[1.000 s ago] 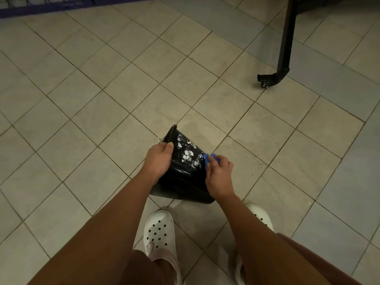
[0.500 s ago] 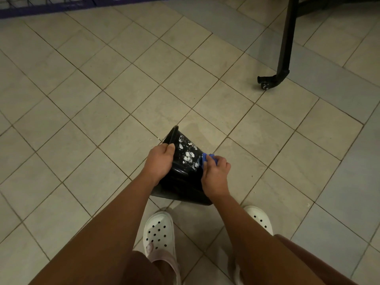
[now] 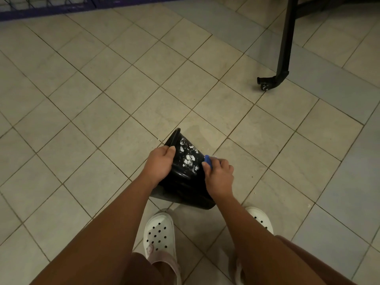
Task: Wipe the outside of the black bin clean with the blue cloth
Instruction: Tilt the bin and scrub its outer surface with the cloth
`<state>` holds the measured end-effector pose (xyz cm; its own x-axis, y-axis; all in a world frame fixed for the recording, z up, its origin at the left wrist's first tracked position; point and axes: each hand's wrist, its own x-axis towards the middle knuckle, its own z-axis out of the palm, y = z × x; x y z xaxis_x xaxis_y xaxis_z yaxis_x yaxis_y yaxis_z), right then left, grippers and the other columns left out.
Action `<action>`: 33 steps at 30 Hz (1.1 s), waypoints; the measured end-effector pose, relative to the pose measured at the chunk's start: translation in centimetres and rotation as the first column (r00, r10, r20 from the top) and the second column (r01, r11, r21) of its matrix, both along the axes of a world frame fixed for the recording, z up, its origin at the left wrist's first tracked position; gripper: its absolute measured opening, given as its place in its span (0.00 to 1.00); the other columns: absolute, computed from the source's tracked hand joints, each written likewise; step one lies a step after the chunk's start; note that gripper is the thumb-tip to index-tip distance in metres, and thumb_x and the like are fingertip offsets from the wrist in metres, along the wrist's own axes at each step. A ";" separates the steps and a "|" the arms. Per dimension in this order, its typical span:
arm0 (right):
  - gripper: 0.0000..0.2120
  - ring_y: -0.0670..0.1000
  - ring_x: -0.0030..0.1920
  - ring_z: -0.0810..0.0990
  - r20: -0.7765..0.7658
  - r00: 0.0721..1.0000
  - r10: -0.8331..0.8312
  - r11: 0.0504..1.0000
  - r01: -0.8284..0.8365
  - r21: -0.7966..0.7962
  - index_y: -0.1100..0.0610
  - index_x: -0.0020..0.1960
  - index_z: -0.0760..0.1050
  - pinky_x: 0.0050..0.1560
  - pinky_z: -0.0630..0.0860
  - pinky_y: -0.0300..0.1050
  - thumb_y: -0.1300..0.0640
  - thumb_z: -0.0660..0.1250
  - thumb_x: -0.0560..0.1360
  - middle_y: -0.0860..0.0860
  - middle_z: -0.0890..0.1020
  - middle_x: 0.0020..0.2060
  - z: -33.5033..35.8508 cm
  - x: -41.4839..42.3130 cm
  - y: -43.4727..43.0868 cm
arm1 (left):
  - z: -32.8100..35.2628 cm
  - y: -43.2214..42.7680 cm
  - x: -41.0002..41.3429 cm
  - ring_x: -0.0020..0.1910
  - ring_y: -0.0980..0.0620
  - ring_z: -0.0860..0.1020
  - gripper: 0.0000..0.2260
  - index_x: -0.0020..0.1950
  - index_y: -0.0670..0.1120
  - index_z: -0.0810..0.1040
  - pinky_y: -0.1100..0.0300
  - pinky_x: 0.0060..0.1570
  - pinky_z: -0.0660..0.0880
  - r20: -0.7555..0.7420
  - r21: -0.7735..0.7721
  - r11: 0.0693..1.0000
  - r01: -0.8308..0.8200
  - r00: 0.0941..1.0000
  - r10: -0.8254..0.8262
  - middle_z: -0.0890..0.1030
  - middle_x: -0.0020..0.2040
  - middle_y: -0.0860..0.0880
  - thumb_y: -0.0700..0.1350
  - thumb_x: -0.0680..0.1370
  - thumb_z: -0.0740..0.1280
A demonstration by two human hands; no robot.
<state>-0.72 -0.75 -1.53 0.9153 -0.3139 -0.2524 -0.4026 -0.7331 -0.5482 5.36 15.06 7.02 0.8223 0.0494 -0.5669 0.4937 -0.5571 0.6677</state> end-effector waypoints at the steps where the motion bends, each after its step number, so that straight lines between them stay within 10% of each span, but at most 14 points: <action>1: 0.22 0.58 0.54 0.71 0.004 1.000 -0.029 0.999 0.029 -0.034 0.56 0.61 0.74 0.51 0.68 0.53 0.41 0.58 0.77 0.56 0.75 0.55 0.0 -0.5 -0.3 | 0.0 0.0 0.0 0.50 0.43 0.81 0.17 0.53 0.40 0.80 0.46 0.57 0.76 0.005 0.001 1.000 0.004 1.000 -0.004 0.83 0.48 0.41 0.50 0.84 0.57; 10: 0.33 0.59 0.74 0.53 0.171 0.970 0.171 0.981 -0.184 0.063 0.57 0.71 0.65 0.70 0.54 0.57 0.37 0.54 0.74 0.56 0.59 0.73 -1.8 -3.9 -1.7 | 0.3 0.6 0.6 0.50 0.45 0.81 0.16 0.51 0.40 0.80 0.54 0.50 0.75 0.024 -0.026 0.999 -0.037 0.999 0.038 0.83 0.48 0.42 0.49 0.84 0.58; 26: 0.16 0.63 0.57 0.74 0.245 0.962 0.122 0.992 -0.122 -0.013 0.67 0.58 0.75 0.56 0.74 0.60 0.68 0.69 0.70 0.61 0.79 0.52 -0.1 -1.5 1.0 | 0.2 0.5 0.4 0.50 0.44 0.80 0.17 0.53 0.39 0.79 0.48 0.55 0.77 0.056 0.031 0.999 -0.011 0.998 0.009 0.82 0.48 0.41 0.50 0.84 0.56; 33: 0.23 0.61 0.67 0.67 0.314 0.934 0.170 0.985 -0.169 -0.028 0.63 0.62 0.73 0.67 0.64 0.57 0.66 0.69 0.68 0.58 0.76 0.61 0.1 -3.9 3.3 | 0.2 1.0 0.4 0.50 0.45 0.80 0.16 0.55 0.42 0.79 0.50 0.55 0.76 -0.001 0.034 0.999 0.009 1.000 -0.009 0.82 0.49 0.43 0.50 0.84 0.56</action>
<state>-4.63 2.59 -1.42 0.9875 -0.1472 0.0570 -0.0794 -0.7755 -0.6264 5.74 16.10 7.25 0.8225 0.0614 -0.5655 0.4892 -0.5836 0.6481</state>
